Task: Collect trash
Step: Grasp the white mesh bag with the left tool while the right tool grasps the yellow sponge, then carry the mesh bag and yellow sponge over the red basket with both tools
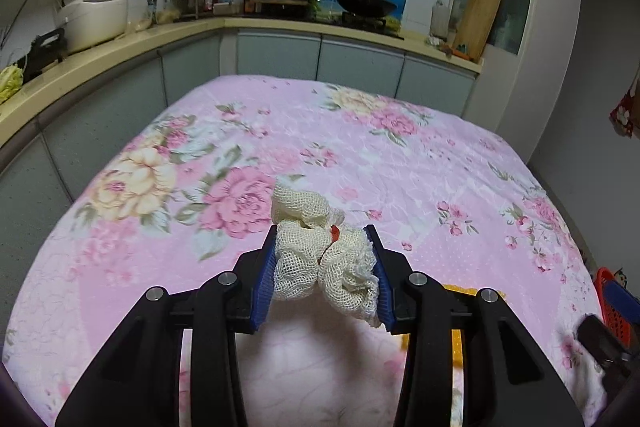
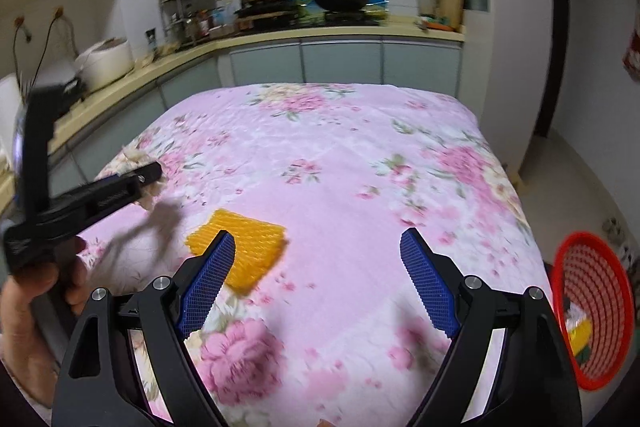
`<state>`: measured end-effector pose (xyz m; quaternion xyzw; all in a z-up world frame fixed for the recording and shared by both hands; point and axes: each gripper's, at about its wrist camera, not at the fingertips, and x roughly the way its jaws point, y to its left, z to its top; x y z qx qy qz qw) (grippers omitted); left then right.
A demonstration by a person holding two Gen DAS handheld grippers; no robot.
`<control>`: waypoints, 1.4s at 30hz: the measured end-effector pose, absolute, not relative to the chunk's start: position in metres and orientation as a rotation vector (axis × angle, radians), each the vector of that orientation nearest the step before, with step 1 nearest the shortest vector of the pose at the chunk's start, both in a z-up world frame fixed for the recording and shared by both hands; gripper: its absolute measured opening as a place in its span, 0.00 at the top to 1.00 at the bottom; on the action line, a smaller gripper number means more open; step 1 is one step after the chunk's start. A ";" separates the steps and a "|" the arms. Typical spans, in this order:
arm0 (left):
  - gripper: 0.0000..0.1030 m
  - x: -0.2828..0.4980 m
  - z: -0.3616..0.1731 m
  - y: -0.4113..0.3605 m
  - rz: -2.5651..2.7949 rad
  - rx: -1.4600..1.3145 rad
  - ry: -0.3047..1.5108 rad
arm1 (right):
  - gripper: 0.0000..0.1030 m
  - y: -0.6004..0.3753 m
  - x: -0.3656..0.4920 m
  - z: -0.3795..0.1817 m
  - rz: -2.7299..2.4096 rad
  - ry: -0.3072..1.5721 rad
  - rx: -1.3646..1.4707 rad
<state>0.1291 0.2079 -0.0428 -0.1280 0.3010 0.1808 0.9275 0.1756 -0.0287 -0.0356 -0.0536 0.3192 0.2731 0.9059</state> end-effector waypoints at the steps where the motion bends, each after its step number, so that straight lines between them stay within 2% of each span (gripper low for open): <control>1: 0.62 0.126 -0.042 0.210 0.375 -0.266 0.612 | 0.21 -0.023 0.177 -0.036 0.576 0.659 -0.123; 17: 0.62 0.101 -0.036 0.229 0.396 -0.300 0.577 | 0.21 0.049 0.195 -0.058 0.735 0.723 -0.266; 22: 0.62 0.100 -0.037 0.230 0.395 -0.305 0.579 | 0.21 0.063 0.215 -0.078 0.778 0.845 -0.254; 26: 0.62 0.099 -0.039 0.230 0.399 -0.311 0.579 | 0.21 0.065 0.212 -0.082 0.771 0.852 -0.260; 32: 0.62 0.099 -0.040 0.226 0.392 -0.297 0.581 | 0.38 0.070 0.203 -0.086 0.788 0.849 -0.301; 37: 0.62 0.099 -0.041 0.227 0.397 -0.301 0.584 | 0.58 0.072 0.197 -0.085 0.810 0.833 -0.312; 42: 0.62 0.099 -0.042 0.225 0.405 -0.288 0.584 | 0.66 0.069 0.193 -0.082 0.792 0.816 -0.299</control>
